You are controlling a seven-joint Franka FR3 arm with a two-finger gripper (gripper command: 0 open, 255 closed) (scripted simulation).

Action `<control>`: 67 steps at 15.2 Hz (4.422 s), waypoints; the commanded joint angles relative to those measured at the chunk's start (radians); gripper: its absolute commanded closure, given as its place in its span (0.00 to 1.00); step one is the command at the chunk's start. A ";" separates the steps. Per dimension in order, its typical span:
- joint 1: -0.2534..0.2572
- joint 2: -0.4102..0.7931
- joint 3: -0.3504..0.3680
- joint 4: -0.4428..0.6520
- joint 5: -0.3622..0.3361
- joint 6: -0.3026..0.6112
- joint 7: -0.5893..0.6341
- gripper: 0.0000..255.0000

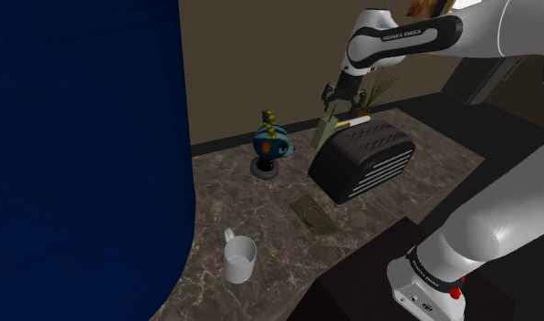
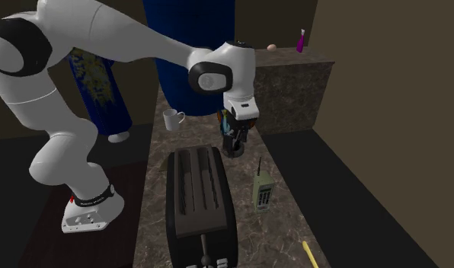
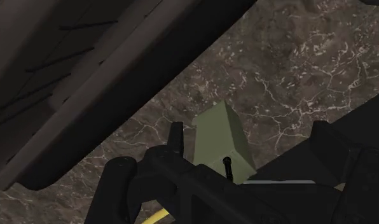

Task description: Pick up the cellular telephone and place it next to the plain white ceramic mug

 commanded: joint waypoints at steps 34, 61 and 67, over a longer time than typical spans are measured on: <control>-0.057 0.369 -0.069 0.229 -0.030 0.158 0.201 1.00; -0.055 0.274 -0.069 0.452 -0.027 -0.158 0.179 1.00; -0.054 0.272 -0.069 0.530 -0.025 -0.238 0.173 1.00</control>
